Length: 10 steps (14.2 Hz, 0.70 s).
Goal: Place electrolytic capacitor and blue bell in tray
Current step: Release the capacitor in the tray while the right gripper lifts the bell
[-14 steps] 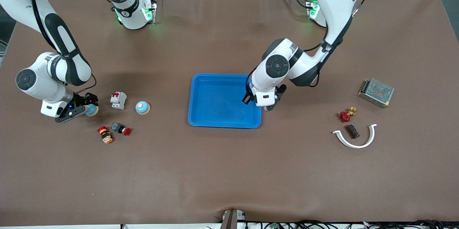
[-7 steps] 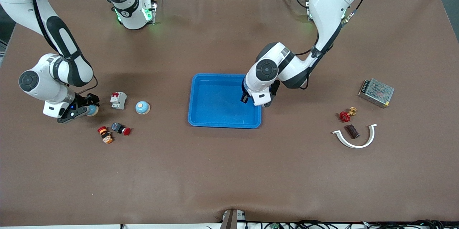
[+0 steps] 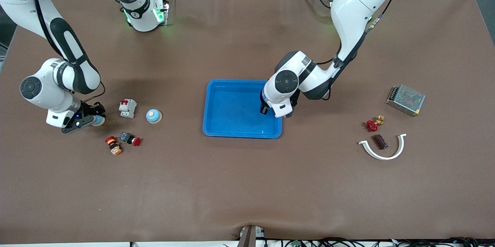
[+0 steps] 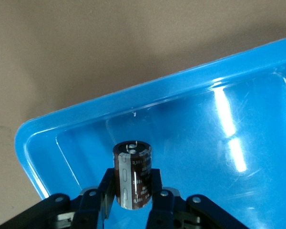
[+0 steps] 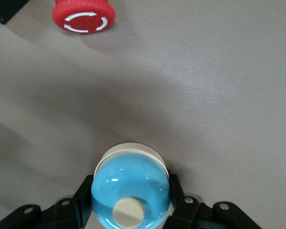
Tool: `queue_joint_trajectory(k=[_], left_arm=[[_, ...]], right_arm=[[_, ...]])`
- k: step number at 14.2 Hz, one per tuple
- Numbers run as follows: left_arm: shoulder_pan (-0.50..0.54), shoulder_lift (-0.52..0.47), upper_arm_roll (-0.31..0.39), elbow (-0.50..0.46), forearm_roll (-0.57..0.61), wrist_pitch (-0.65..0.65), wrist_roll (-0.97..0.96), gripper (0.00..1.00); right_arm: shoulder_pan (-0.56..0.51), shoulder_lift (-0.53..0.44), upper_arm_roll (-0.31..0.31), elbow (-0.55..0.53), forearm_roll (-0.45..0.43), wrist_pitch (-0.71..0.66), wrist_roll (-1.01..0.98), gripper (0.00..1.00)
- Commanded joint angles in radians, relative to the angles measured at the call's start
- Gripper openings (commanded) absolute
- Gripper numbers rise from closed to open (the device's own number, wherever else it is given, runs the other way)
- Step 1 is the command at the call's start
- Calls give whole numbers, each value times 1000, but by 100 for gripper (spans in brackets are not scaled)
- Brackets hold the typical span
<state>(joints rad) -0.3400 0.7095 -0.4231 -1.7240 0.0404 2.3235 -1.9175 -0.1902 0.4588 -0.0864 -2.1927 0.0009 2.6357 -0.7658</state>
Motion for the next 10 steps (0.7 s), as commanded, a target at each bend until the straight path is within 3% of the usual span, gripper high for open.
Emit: queue_joint_trajectory(k=[1, 2, 6, 10], left_arm=[[-30, 18, 27, 32, 21, -16, -23, 70], [-49, 18, 44, 33, 21, -16, -23, 100], [-48, -10, 73, 69, 21, -22, -24, 100], [-40, -41, 102, 150, 24, -119, -15, 100]], right_arm=[[-18, 12, 14, 13, -9, 3, -1, 24], [-18, 12, 13, 14, -9, 1, 0, 24], [-9, -2, 16, 22, -1, -29, 11, 24], [20, -66, 26, 83, 2, -247, 97, 24]])
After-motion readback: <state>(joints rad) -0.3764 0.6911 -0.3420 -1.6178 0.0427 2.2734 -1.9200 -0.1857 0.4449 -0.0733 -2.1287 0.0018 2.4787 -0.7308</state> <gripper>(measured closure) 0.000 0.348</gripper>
